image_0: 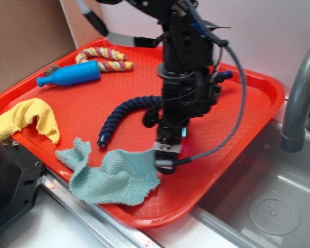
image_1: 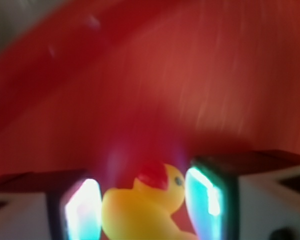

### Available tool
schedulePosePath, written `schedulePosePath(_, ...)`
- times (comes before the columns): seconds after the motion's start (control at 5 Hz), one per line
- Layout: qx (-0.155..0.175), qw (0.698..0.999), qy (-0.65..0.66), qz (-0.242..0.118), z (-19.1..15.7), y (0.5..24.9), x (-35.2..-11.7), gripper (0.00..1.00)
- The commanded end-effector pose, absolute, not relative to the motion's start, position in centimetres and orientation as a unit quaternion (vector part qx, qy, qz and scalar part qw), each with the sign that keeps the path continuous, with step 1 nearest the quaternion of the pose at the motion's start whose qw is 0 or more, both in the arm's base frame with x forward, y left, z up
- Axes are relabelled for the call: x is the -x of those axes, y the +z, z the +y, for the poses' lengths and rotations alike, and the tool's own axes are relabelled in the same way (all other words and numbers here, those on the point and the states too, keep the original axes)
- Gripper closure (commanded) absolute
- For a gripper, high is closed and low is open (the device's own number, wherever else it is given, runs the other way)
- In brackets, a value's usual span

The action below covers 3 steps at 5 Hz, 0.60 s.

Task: Grab the yellow duck.

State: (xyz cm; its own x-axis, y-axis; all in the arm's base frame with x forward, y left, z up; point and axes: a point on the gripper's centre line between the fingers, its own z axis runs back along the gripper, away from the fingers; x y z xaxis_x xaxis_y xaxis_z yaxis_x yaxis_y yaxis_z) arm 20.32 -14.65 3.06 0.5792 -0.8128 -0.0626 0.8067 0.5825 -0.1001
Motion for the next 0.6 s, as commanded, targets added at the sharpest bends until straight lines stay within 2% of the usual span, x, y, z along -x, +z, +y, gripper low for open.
schedulePosePath(0.0, -0.034, 0.938, -0.345, 0.027, -13.8, 13.3, -18.7, 1.00)
schedulePosePath(0.2, -0.020, 0.973, -0.226, 0.037, -13.0, 18.3, -17.5, 1.00)
schedulePosePath(0.4, -0.036, 0.994, -0.101, 0.017, -11.7, 23.2, -16.4, 1.00)
